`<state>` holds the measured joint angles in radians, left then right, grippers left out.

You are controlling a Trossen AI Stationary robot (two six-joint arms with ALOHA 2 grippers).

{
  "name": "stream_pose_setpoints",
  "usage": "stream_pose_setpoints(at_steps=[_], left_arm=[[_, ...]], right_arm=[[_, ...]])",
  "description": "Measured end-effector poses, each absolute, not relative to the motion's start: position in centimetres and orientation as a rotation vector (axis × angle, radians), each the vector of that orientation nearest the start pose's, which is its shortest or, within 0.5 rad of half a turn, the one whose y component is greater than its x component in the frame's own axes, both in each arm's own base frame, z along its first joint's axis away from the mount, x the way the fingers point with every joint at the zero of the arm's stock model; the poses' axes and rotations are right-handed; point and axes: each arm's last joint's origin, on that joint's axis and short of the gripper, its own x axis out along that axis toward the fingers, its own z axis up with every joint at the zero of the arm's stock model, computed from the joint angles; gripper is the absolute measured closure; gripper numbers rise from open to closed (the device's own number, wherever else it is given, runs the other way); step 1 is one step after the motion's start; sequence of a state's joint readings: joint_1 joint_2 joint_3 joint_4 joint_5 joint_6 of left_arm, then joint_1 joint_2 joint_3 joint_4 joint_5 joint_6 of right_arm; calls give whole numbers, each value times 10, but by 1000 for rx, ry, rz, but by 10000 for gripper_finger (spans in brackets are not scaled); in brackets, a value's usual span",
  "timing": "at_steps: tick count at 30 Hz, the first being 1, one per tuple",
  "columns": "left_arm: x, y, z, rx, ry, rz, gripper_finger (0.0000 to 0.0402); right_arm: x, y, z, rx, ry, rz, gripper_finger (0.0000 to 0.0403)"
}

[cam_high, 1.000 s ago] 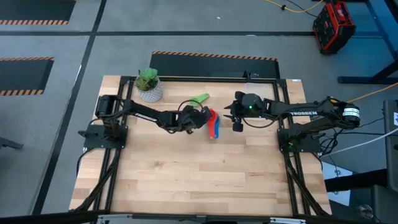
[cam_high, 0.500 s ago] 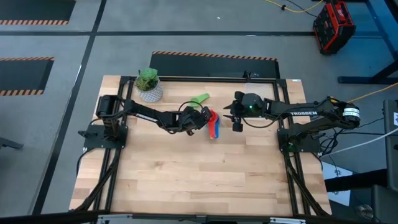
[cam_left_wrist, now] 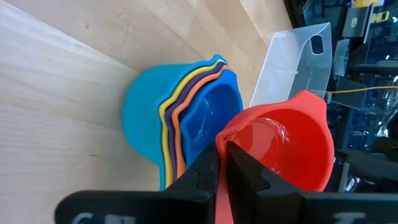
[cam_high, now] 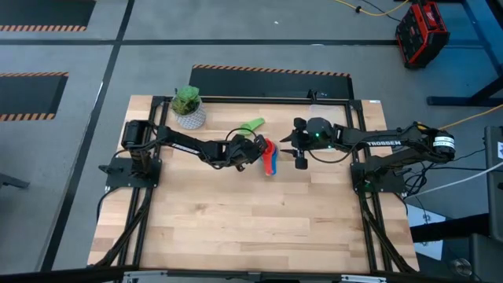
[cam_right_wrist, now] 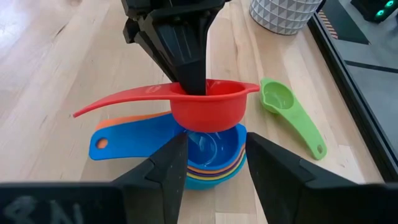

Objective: Nest measuring cups in basket

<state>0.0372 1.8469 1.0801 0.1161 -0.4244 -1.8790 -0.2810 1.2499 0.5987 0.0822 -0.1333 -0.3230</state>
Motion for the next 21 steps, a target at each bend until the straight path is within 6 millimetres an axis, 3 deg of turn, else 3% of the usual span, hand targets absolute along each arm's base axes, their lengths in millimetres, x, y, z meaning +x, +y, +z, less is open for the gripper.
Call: stream_pose_setpoints(at_steps=[21], left_arm=[[385, 23, 174, -1668, 12, 878, 392]], right_arm=[[241, -65, 202, -198, 570, -53, 235]])
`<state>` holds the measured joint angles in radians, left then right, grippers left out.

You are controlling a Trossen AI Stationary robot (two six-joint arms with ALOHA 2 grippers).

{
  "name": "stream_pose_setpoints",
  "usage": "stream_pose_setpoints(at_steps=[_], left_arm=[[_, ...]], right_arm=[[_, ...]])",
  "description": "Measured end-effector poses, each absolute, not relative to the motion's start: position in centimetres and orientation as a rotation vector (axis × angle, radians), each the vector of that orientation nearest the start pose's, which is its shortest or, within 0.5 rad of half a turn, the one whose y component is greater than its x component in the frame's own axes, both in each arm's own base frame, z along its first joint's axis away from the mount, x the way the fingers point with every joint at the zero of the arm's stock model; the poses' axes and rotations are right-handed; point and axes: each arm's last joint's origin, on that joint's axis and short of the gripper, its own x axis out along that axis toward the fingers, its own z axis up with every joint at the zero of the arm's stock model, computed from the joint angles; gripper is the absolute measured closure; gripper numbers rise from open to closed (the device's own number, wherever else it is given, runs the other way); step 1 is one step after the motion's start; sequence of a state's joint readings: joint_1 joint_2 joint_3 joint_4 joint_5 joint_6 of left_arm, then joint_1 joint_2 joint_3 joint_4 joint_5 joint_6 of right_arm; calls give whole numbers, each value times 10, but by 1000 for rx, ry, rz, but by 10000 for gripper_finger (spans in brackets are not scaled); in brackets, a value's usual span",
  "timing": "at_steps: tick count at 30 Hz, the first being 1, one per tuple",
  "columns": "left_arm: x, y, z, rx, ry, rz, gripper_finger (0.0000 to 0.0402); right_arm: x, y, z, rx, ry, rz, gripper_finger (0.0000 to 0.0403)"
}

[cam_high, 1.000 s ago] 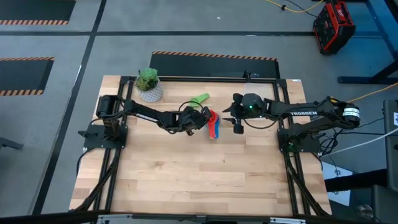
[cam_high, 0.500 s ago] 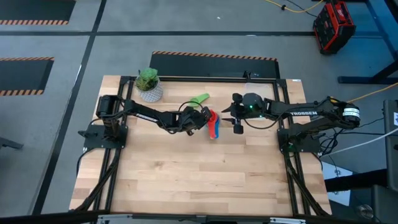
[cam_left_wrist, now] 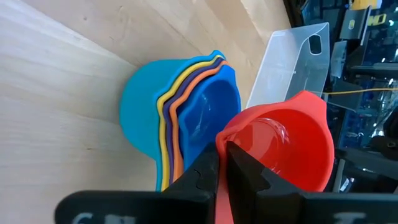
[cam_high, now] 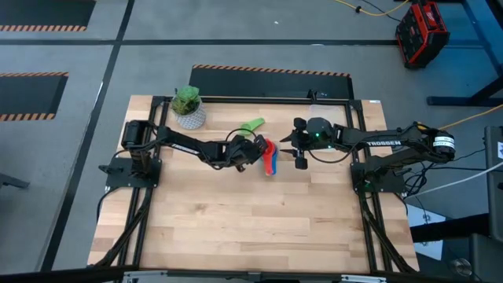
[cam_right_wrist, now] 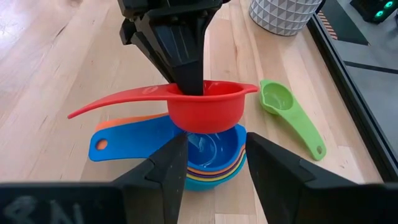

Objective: Nest measuring cups in basket

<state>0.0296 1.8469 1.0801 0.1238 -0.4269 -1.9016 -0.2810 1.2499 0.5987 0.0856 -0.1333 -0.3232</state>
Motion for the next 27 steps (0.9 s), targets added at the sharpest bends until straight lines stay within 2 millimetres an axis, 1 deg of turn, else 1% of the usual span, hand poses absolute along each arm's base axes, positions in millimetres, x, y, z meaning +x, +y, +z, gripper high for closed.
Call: stream_pose_setpoints(at_steps=[10, 19, 27], left_arm=[[384, 26, 173, -1659, 11, 899, 392], [383, 25, 172, -1654, 22, 910, 382], [383, 25, 172, -1653, 23, 909, 386]], right_arm=[[241, -65, 202, -198, 571, -53, 235], [241, -65, 202, -198, 571, -53, 235], [241, -65, 202, -198, 571, -53, 235]])
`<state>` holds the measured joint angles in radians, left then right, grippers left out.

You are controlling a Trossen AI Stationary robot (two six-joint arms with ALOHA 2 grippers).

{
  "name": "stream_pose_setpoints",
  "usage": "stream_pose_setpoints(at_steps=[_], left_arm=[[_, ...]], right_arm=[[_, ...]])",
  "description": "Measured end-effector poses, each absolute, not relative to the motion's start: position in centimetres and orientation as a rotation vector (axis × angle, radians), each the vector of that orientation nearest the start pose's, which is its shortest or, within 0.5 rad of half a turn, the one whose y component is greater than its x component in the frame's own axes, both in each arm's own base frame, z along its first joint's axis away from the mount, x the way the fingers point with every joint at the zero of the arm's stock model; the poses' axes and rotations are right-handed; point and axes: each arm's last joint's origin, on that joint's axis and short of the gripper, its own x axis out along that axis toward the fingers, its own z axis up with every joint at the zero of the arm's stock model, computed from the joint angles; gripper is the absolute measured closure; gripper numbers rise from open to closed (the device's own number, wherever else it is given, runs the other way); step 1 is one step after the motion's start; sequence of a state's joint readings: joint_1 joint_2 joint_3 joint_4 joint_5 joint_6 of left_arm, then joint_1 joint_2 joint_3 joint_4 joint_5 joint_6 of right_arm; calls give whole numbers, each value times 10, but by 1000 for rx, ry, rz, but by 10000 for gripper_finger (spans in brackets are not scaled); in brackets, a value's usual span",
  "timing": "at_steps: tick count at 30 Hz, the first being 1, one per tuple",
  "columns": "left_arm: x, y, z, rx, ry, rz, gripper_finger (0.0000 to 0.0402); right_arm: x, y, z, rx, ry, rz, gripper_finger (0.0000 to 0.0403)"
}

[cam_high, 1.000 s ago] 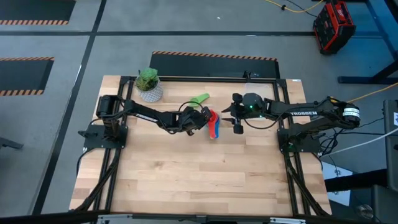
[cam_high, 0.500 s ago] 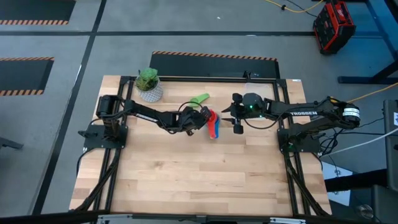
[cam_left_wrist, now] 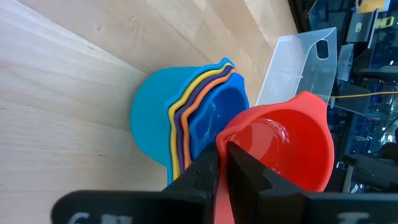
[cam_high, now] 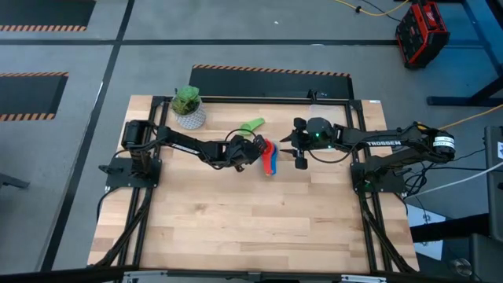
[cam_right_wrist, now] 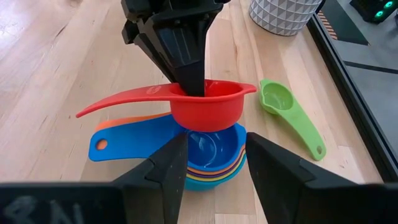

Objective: Nest measuring cups in basket

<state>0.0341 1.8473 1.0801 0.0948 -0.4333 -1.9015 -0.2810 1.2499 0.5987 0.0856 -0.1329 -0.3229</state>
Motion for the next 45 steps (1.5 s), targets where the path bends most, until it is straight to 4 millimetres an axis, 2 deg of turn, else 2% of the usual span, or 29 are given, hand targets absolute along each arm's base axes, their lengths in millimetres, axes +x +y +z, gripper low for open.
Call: stream_pose_setpoints(at_steps=[17, 23, 33, 45], left_arm=[[386, 24, 176, -1677, -7, 860, 389], [393, 24, 186, -1694, -25, 826, 389], [384, 24, 175, -1645, 101, 945, 389], [383, 32, 174, -1647, 87, 965, 385]], right_arm=[[241, -65, 202, -198, 571, -53, 235], [241, -65, 202, -198, 571, -53, 235], [241, -65, 202, -198, 571, -53, 235], [241, -65, 202, -198, 571, -53, 235]])
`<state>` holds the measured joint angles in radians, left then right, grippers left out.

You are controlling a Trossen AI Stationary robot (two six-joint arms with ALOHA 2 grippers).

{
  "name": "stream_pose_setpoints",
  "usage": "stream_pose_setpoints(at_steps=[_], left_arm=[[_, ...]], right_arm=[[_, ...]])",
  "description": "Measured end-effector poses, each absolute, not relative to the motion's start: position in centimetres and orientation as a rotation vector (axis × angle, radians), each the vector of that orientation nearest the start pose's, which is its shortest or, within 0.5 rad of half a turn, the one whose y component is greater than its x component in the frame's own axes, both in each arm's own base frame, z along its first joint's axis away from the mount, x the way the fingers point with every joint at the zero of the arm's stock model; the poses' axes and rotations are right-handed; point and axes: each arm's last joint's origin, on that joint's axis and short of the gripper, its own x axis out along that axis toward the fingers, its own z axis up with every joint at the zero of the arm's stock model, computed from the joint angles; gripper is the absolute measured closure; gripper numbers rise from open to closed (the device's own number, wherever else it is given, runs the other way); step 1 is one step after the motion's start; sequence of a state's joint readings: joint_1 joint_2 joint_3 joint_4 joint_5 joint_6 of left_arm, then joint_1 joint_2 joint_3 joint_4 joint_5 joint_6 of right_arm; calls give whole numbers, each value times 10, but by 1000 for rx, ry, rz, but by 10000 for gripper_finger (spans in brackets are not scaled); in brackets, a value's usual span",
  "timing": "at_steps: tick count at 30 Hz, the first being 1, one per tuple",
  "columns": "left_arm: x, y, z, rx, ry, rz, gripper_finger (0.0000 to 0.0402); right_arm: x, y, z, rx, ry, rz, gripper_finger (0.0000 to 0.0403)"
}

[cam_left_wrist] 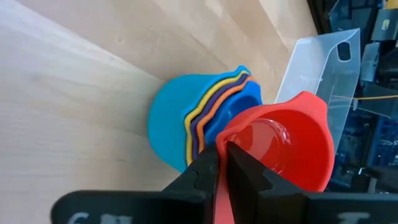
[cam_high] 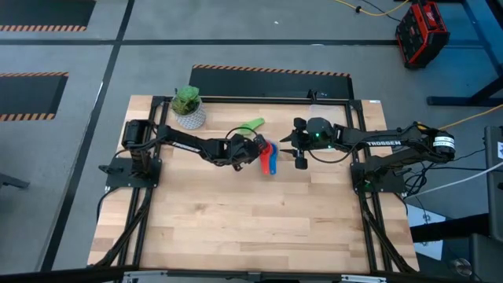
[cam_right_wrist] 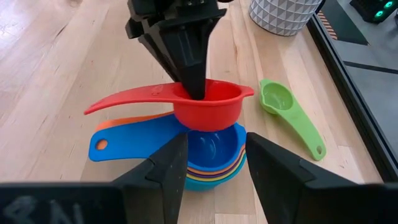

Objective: Nest measuring cups in basket

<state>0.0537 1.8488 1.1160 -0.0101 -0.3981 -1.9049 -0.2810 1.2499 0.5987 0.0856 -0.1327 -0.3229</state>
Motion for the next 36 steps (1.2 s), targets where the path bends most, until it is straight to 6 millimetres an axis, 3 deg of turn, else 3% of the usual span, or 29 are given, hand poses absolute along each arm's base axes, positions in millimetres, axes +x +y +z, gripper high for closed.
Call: stream_pose_setpoints(at_steps=[6, 27, 36], left_arm=[[398, 32, 166, -1713, 35, 853, 386], [394, 34, 162, -1702, 26, 920, 385], [395, 34, 162, -1693, 54, 900, 360]], right_arm=[[241, -66, 202, -199, 565, -55, 235], [241, -65, 202, -198, 570, -53, 235], [241, -65, 201, -197, 572, -53, 235]])
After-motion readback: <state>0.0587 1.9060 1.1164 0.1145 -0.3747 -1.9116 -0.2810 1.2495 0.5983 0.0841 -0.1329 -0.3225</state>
